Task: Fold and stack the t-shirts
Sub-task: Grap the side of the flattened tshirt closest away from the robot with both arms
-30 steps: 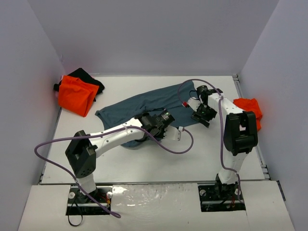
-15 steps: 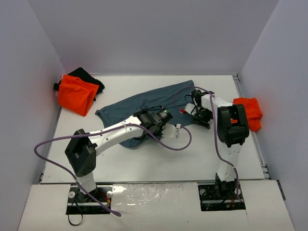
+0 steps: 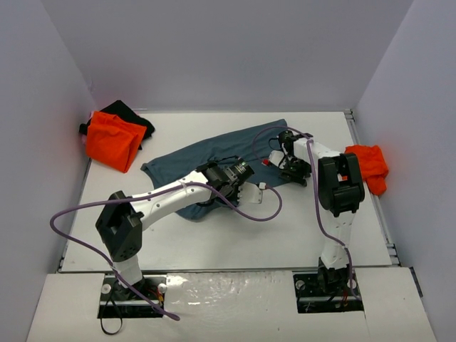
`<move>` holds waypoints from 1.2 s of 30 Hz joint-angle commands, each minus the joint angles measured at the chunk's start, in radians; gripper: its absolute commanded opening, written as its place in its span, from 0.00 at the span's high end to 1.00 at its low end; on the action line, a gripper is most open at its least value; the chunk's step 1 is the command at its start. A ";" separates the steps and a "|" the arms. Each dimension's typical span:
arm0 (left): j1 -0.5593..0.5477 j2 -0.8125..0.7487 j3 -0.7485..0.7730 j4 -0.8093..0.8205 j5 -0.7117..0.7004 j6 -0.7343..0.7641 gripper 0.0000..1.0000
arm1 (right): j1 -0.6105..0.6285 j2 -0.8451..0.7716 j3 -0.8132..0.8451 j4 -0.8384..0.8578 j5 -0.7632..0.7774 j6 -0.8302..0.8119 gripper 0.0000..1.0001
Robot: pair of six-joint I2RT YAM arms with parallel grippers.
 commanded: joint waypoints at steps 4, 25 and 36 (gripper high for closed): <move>0.014 -0.052 0.045 -0.009 -0.028 -0.003 1.00 | 0.021 0.047 -0.015 0.029 -0.025 -0.004 0.71; 0.197 -0.224 0.135 -0.073 0.088 -0.027 1.00 | 0.003 -0.122 -0.035 0.031 -0.028 0.025 1.00; 0.205 -0.227 0.130 -0.065 0.090 -0.024 1.00 | 0.003 -0.166 0.009 0.028 -0.013 0.030 0.92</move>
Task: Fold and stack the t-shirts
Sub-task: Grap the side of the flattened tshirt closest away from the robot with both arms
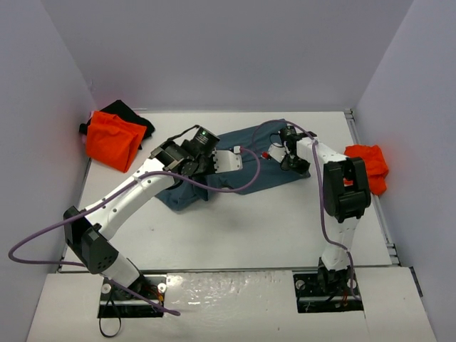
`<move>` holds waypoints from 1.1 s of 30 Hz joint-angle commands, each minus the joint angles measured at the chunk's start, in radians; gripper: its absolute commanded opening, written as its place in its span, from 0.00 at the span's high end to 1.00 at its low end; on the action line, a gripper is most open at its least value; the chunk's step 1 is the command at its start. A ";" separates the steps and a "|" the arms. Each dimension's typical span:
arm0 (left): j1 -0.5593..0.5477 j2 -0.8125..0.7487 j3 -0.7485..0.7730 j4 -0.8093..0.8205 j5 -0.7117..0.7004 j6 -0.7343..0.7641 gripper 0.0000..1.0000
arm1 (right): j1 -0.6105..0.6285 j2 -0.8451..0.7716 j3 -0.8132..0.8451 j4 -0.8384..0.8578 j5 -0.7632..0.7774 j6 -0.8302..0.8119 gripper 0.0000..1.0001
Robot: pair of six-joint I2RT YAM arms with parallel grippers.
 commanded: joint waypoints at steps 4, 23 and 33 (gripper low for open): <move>0.010 -0.020 0.037 0.005 0.003 -0.002 1.00 | -0.001 -0.035 0.022 -0.026 0.017 0.004 0.57; 0.022 -0.018 0.022 0.004 -0.011 0.001 1.00 | -0.013 0.180 0.103 -0.036 -0.005 -0.028 0.46; 0.023 -0.026 0.006 0.013 -0.025 0.007 1.00 | -0.020 0.193 0.062 -0.066 -0.041 -0.021 0.99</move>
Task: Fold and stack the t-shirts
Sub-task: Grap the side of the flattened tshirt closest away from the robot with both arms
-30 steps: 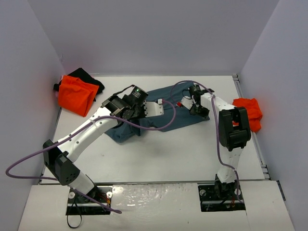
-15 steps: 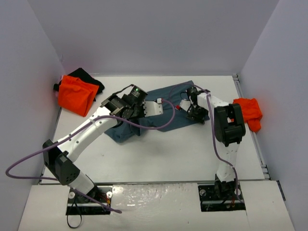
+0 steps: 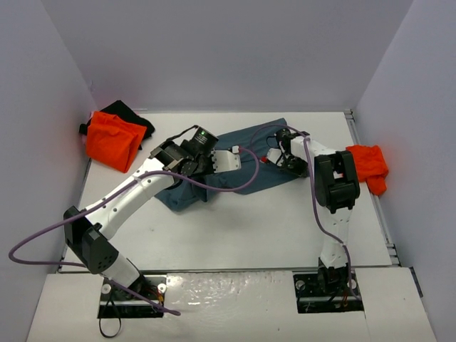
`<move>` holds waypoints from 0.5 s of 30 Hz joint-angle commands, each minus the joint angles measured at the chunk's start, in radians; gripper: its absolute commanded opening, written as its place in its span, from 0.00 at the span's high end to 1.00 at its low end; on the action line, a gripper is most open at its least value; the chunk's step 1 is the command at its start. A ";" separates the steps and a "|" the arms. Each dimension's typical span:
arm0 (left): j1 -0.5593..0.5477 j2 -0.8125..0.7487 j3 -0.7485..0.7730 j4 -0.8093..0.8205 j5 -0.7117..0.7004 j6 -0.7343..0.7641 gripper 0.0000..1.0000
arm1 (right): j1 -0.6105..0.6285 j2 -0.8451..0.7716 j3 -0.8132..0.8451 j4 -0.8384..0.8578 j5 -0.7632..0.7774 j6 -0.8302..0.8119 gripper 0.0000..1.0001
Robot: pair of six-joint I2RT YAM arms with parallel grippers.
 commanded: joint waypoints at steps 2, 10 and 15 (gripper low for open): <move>0.011 -0.031 0.010 0.012 -0.023 0.006 1.00 | -0.013 0.017 -0.058 -0.022 -0.083 0.015 1.00; 0.027 -0.058 0.019 0.015 -0.020 0.013 1.00 | -0.012 -0.121 -0.065 -0.014 -0.096 0.051 1.00; 0.062 -0.078 0.068 -0.016 0.007 0.012 1.00 | -0.003 -0.268 -0.102 -0.016 -0.111 0.055 1.00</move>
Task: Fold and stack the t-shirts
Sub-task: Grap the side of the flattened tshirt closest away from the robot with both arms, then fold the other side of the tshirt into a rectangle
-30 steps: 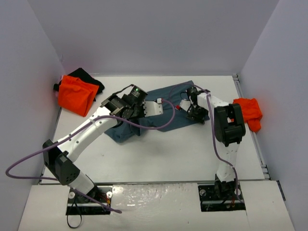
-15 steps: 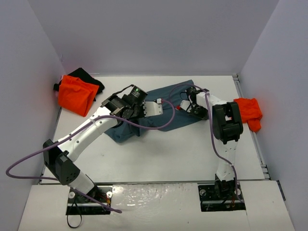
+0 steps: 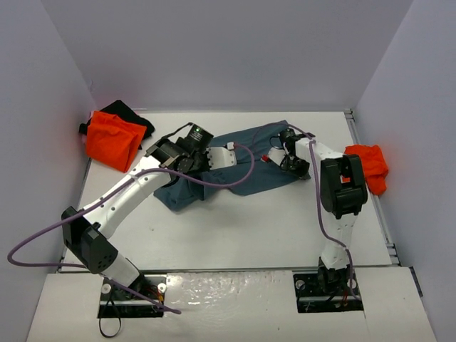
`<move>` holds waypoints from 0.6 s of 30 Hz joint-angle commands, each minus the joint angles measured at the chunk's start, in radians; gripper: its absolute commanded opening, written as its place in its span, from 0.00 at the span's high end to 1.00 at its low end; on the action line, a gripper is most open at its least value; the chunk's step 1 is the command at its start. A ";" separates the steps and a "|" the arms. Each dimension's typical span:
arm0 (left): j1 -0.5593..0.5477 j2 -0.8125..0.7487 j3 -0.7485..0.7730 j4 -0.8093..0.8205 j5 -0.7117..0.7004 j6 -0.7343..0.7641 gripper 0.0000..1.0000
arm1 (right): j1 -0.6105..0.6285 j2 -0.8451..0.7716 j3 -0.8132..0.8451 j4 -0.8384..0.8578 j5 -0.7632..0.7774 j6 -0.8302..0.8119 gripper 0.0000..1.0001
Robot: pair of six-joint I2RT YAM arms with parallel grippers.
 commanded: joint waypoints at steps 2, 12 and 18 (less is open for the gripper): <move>0.046 -0.088 0.119 -0.035 0.032 -0.007 1.00 | 0.009 -0.218 -0.030 -0.041 -0.035 0.024 1.00; 0.052 -0.145 0.233 -0.210 0.094 -0.024 1.00 | 0.015 -0.330 -0.082 -0.080 0.035 0.026 1.00; 0.061 -0.203 0.244 -0.292 0.108 -0.041 1.00 | 0.018 -0.400 -0.110 -0.110 0.034 0.038 1.00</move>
